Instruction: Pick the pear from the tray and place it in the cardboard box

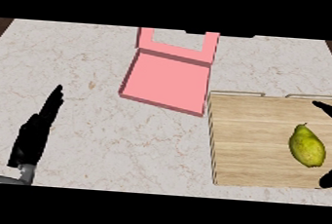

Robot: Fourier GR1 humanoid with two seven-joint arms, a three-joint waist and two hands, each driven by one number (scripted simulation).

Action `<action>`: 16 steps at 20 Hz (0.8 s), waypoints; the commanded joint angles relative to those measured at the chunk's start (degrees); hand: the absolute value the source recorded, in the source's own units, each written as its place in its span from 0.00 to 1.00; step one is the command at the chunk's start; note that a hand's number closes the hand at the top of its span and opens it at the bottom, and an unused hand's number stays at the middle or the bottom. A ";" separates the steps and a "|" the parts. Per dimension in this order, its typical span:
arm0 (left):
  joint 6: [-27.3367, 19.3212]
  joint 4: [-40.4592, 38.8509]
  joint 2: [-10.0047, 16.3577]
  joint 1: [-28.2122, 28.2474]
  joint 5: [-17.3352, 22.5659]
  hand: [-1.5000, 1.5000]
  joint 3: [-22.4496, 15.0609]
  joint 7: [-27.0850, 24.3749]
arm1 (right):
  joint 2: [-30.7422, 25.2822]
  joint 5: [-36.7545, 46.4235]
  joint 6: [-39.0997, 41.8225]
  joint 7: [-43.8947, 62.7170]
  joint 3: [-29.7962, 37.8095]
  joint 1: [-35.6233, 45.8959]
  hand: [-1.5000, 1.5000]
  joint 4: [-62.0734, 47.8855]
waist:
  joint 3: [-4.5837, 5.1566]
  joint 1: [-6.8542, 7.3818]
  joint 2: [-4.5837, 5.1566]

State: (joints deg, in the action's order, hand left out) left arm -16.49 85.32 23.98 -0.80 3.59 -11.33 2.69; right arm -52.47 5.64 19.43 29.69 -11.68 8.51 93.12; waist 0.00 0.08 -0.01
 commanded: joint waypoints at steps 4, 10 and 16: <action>1.23 2.15 -2.65 -0.29 -4.01 0.50 1.58 2.41 | 6.62 6.04 2.72 1.57 3.65 -2.22 0.00 2.03 | 0.00 -0.18 -0.07; 5.18 0.11 -3.71 -0.27 -4.29 0.50 4.72 0.26 | 12.47 13.76 2.95 -2.74 4.50 -0.92 0.00 -4.01 | 0.00 0.04 0.03; 6.56 2.55 -5.59 0.79 -6.60 0.50 7.04 2.56 | 14.71 16.00 7.88 -2.95 9.62 -2.32 0.00 -1.85 | 0.01 -0.08 -0.02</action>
State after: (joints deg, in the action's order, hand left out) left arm -11.69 88.16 19.32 -0.24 -2.21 -6.34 5.83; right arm -39.84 19.57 24.92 26.24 -4.60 6.84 90.37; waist 0.00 0.04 -0.03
